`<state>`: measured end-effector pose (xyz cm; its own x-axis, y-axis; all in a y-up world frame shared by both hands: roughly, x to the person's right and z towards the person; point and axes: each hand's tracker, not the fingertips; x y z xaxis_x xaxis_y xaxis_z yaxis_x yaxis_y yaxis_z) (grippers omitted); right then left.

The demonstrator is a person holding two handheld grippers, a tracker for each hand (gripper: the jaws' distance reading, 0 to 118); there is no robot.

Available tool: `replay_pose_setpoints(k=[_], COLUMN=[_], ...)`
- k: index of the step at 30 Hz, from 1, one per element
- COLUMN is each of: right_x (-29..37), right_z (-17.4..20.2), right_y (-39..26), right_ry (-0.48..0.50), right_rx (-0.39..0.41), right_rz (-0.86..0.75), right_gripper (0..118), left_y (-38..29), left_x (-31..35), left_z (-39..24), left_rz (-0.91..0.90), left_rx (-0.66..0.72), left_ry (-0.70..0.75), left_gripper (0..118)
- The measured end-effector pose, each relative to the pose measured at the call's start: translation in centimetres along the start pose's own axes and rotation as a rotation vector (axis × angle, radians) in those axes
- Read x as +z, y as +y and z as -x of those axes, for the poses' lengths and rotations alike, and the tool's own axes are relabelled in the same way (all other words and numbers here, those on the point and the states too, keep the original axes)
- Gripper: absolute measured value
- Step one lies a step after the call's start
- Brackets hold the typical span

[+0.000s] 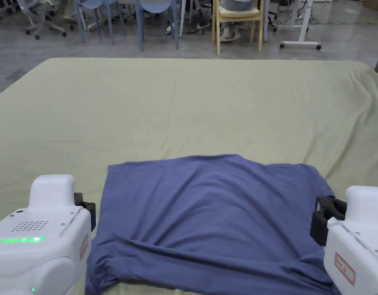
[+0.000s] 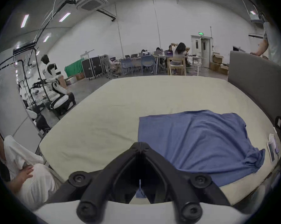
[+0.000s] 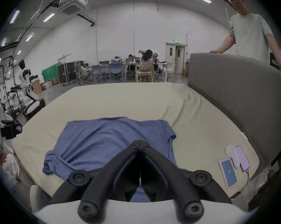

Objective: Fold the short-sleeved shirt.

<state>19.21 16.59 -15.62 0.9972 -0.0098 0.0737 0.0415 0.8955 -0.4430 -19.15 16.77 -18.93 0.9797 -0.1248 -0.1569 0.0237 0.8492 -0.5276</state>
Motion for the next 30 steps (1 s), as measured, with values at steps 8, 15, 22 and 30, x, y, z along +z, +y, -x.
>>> replay_pose_setpoints(k=[8, 15, 22, 30], right_x=[-7.4, -15.3, -20.1, -21.2], right_z=[0.6, 1.8, 1.5, 2.0], right_y=[0.4, 0.7, -0.2, -0.5], right_ry=[0.053, 0.055, 0.067, 0.079], right_rx=[0.009, 0.035, 0.009, -0.005], right_rz=[0.092, 0.130, 0.196, 0.233], right_gripper=[3, 3, 3, 3], left_y=[5.4, 6.8, 4.3, 4.2], left_x=[-14.1, -29.5, -40.3, -37.8], left_z=[-0.1, -2.7, -3.1, -3.9], left_rz=[0.226, 0.295, 0.432, 0.363], left_rx=[0.038, -0.058, -0.029, -0.066], left_ry=[-0.142, -0.007, 0.055, -0.121], left_gripper=[115, 115, 115, 84])
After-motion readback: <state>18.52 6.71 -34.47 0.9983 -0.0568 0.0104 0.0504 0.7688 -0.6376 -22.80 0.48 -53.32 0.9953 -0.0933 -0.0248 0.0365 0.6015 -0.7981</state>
